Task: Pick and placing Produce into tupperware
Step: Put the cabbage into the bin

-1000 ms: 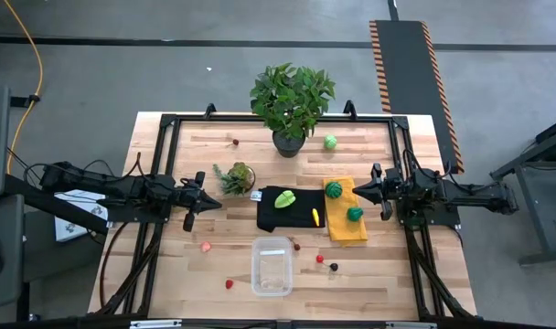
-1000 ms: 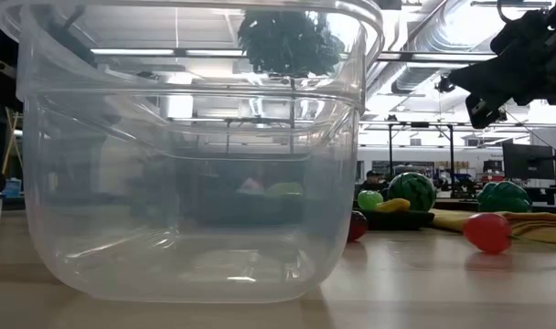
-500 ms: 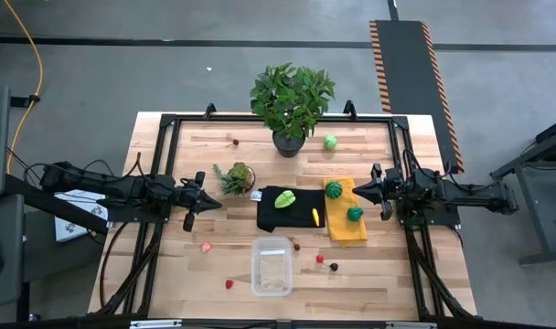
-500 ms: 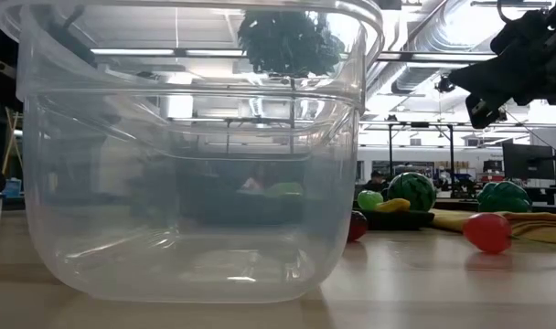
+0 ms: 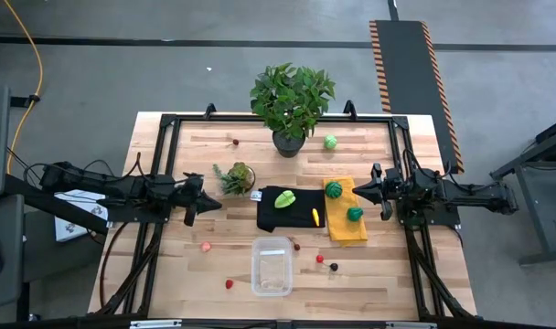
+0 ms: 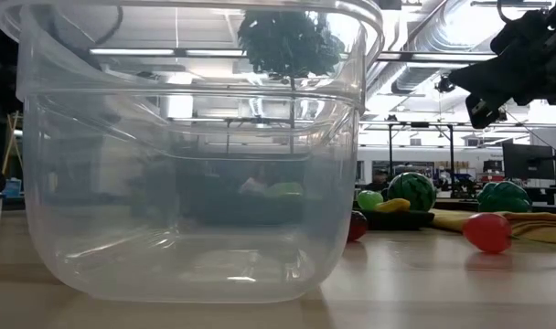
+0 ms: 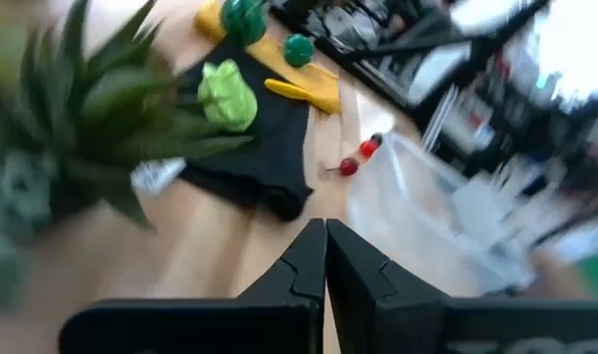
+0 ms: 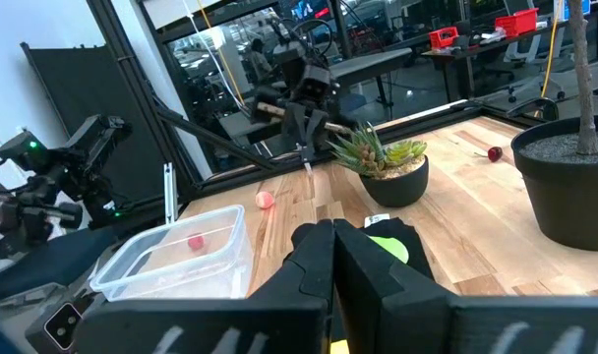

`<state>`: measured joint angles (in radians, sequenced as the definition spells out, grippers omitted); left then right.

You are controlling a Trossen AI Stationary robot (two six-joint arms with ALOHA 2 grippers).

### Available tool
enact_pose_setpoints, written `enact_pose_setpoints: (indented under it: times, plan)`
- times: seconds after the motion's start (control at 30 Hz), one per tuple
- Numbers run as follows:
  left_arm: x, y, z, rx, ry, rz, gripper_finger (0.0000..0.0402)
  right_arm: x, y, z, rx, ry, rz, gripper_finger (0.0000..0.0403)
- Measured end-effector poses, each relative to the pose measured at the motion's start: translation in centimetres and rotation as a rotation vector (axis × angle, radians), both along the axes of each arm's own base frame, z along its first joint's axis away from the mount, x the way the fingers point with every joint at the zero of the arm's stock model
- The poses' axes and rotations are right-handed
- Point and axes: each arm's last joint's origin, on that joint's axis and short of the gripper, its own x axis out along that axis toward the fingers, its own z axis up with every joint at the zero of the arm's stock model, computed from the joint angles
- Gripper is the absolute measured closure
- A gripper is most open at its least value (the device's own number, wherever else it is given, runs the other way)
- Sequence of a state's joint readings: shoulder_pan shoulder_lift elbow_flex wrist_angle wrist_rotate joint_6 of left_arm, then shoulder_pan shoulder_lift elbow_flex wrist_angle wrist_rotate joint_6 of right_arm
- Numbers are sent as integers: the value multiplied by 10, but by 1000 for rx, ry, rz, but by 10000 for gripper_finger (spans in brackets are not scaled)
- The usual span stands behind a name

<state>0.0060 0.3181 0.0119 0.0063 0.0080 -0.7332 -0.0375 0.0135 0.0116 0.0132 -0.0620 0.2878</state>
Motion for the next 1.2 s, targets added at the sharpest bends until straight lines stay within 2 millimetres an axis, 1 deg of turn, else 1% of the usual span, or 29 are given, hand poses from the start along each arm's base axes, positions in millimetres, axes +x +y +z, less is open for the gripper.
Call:
enact_pose_setpoints:
  times: [0.2, 0.37, 0.43, 0.5, 0.63, 0.7, 0.83, 0.97, 1.03, 1.13, 1.2]
  plan:
    - [0, 0, 0, -436, 1, 135, 401, 0, 0, 0, 0, 0, 0, 402]
    - [0, 0, 0, -655, 1, 202, 401, 0, 0, 0, 10, -3, 1, 402]
    - [0, 0, 0, -731, 1, 226, 401, 0, 0, 1, 58, -14, 2, 402]
    - [0, 0, 0, -794, 2, 245, 401, 0, 0, 5, 180, -47, 8, 402]
    - [0, 0, 0, -830, 1, 257, 401, -1, 0, 12, 487, -116, 39, 402]
    - [0, 0, 0, -830, 2, 257, 401, -1, 0, 15, 581, -143, 55, 402]
    - [0, 0, 0, -830, 2, 257, 401, -1, 0, 15, 639, -144, 45, 402]
    - [0, 0, 0, -827, 2, 256, 401, -1, -2, 15, 688, -158, -11, 402]
    - [0, 0, 0, -825, 1, 256, 401, -1, -4, 15, 734, -182, -68, 402]
    - [0, 1, 0, -823, -10, 279, 401, -3, -10, 19, 878, -308, -203, 402]
    - [0, 2, 1, -815, -29, 304, 401, -7, -12, 29, 875, -437, -220, 402]
